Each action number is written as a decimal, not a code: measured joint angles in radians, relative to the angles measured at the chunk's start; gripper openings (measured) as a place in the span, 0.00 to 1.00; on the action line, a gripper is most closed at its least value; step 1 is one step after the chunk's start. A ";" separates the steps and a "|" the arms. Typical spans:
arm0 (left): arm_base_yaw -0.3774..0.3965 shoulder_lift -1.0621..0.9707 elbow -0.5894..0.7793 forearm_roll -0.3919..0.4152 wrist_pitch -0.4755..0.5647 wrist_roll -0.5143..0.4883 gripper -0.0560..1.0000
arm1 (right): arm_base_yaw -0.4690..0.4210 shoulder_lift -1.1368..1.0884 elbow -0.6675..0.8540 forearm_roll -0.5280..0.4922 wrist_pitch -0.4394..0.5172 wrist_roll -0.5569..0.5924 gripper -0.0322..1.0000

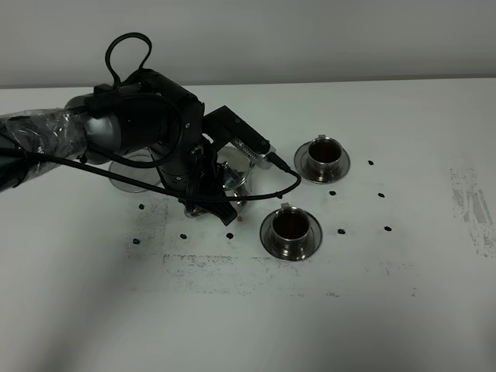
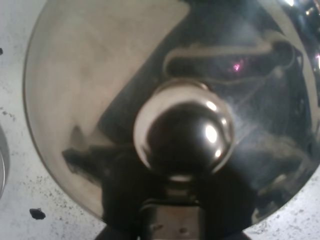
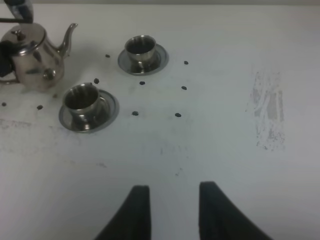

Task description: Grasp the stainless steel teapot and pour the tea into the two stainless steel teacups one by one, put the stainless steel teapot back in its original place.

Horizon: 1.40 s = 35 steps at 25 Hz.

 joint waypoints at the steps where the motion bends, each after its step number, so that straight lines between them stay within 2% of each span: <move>1: 0.004 0.000 0.000 0.000 0.000 0.000 0.22 | 0.000 0.000 0.000 0.000 0.000 0.000 0.25; 7: 0.052 -0.049 0.000 -0.004 -0.002 0.000 0.22 | 0.000 0.000 0.000 0.000 0.000 0.000 0.25; 15: 0.182 -0.090 0.000 -0.003 0.029 0.000 0.22 | 0.000 0.000 0.000 0.000 0.000 0.000 0.25; 23: 0.309 -0.092 0.000 0.004 0.004 0.000 0.22 | 0.000 0.000 0.000 0.001 0.000 0.000 0.25; 27: 0.340 -0.082 0.000 0.016 -0.009 0.000 0.22 | 0.000 0.000 0.000 0.001 0.000 0.000 0.25; 35: 0.344 -0.008 0.000 0.018 -0.032 0.000 0.22 | 0.000 0.000 0.000 0.001 0.000 0.000 0.25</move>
